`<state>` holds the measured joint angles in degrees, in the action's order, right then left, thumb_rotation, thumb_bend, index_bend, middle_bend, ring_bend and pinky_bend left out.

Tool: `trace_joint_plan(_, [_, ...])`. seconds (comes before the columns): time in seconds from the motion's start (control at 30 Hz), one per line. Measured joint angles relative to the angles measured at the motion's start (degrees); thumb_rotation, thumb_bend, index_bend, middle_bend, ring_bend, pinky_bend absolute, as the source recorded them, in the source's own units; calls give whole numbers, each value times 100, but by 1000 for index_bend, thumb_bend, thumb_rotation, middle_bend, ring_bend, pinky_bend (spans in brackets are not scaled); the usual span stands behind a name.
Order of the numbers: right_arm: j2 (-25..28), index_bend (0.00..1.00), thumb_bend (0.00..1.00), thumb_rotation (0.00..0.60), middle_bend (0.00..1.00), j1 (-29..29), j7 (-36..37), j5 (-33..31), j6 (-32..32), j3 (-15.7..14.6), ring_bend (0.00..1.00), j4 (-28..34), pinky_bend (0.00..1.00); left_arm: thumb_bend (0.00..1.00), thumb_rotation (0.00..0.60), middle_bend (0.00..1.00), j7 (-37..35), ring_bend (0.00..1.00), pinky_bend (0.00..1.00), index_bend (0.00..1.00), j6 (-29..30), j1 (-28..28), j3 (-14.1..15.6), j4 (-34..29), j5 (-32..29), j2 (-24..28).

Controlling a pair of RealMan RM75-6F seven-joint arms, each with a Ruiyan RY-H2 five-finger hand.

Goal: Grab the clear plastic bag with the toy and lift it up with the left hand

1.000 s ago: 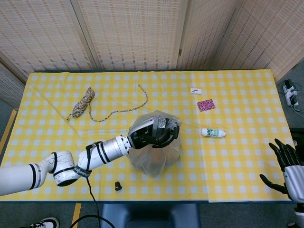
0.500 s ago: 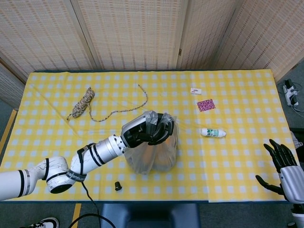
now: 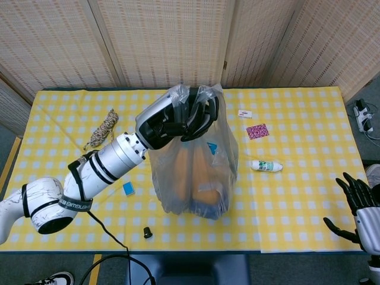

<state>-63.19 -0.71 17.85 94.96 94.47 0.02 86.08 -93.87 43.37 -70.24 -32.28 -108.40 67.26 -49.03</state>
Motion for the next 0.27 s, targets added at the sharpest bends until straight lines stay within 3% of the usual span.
trace_joint_plan(0.27, [-50,0,254,600,0,65,-100,-110,-192,29,18,-7,0,844,600,845,537,831,961,582,-556,-37,-459,22,-614,159])
